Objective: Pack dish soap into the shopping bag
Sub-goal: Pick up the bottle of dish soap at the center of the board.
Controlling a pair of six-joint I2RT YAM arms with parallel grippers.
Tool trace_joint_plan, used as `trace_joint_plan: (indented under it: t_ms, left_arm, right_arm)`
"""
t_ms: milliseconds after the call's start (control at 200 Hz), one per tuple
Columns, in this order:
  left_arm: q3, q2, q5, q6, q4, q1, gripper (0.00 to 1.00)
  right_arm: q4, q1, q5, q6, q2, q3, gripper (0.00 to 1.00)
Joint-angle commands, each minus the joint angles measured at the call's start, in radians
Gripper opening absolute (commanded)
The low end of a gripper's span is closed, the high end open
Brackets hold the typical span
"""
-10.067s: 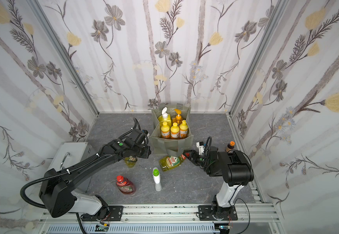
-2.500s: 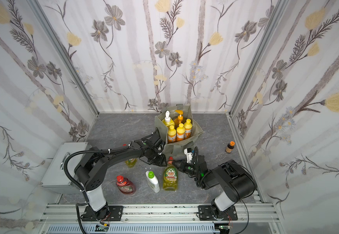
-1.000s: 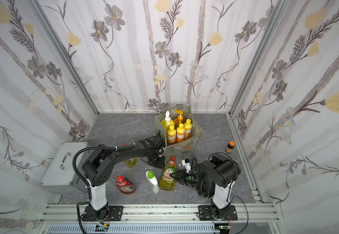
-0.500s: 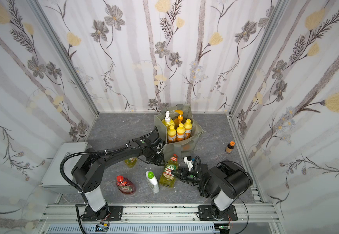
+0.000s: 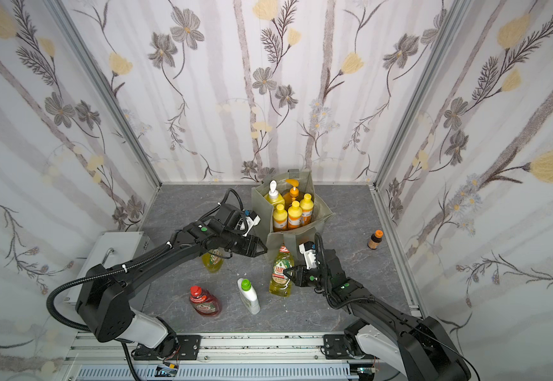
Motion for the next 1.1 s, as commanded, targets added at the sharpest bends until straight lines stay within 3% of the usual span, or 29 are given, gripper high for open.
trace_joint_plan:
  t_ms: [0,315,610,789,1094]
  left_arm:
    - [-0.006,-0.012,0.091,-0.026,0.069,0.016,0.71]
    - [-0.024,-0.014,0.176,-0.029,0.112,0.028,0.73]
    - [-0.051,0.083,0.28,-0.073,0.199,0.036,0.73]
    - [-0.058,0.034,0.331,-0.093,0.265,0.036,0.74]
    - [-0.082,-0.021,0.376,-0.115,0.399,0.037,0.82]
  right_arm:
    - [-0.059,0.019,-0.008,-0.084,0.003,0.023,0.0]
    - [-0.143,0.075,0.061,-0.135,-0.098,0.07,0.0]
    - [-0.174,0.083,0.116,-0.155,-0.139,0.087,0.0]
    - [-0.221,0.106,0.148,-0.174,-0.23,0.118,0.0]
    - [-0.26,0.111,0.093,-0.215,-0.288,0.22,0.0]
